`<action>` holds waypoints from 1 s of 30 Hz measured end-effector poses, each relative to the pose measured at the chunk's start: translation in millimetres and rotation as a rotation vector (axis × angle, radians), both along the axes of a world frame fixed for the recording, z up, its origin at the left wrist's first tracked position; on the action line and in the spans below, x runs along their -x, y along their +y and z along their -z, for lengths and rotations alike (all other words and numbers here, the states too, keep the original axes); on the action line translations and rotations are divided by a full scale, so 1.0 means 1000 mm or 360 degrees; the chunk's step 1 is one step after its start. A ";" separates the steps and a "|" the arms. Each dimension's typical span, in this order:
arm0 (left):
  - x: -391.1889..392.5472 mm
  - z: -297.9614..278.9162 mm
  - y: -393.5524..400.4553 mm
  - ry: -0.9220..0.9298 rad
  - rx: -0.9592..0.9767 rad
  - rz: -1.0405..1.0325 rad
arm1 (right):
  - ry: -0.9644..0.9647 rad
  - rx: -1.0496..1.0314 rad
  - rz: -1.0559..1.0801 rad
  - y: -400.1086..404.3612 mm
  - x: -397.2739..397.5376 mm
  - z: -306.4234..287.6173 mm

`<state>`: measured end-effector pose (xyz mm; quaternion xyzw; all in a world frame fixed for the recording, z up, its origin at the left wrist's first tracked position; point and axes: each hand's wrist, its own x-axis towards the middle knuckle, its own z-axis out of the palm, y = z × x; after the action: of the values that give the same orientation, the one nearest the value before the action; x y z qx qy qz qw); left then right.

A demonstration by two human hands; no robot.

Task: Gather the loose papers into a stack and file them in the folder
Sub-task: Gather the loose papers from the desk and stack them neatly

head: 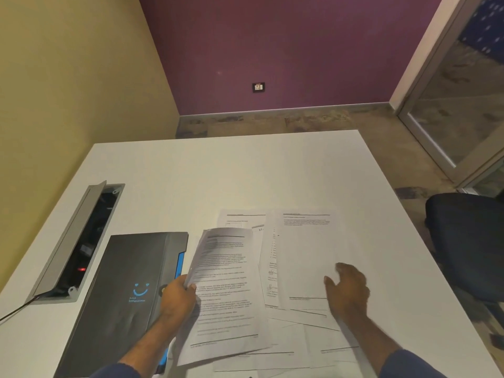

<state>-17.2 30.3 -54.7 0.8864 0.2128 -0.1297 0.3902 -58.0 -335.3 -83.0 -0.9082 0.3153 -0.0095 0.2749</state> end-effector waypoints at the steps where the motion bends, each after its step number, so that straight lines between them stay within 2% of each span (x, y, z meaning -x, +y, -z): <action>1: 0.001 0.001 0.000 0.0003 -0.0005 0.0005 | 0.0158 0.0040 0.0127 -0.004 -0.004 -0.003; 4: 0.002 0.003 0.000 0.0015 -0.0007 0.0020 | 0.0517 0.0076 0.0292 0.000 -0.014 -0.013; 8: 0.003 0.005 -0.003 0.0005 -0.0007 0.0049 | 0.0657 -0.0038 0.0438 0.013 -0.019 -0.013; 10: 0.003 0.006 -0.002 0.0028 -0.0013 0.0063 | 0.0643 -0.0208 0.0504 0.014 -0.021 -0.012; 13: 0.002 0.012 0.001 0.0100 -0.0056 0.0120 | 0.0489 -0.0379 0.0428 0.014 -0.023 -0.012; 18: 0.003 0.021 0.001 0.0156 -0.0088 0.0157 | 0.0484 -0.0314 0.0360 0.022 -0.023 -0.019; 30: 0.007 0.017 -0.003 0.0199 0.0022 0.0126 | 0.0562 -0.0609 0.0458 0.032 -0.022 -0.023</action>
<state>-23.9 27.3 -71.9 0.8815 0.2006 -0.2015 0.3769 -35.8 -303.4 -60.1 -0.7734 0.4799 0.1692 0.3780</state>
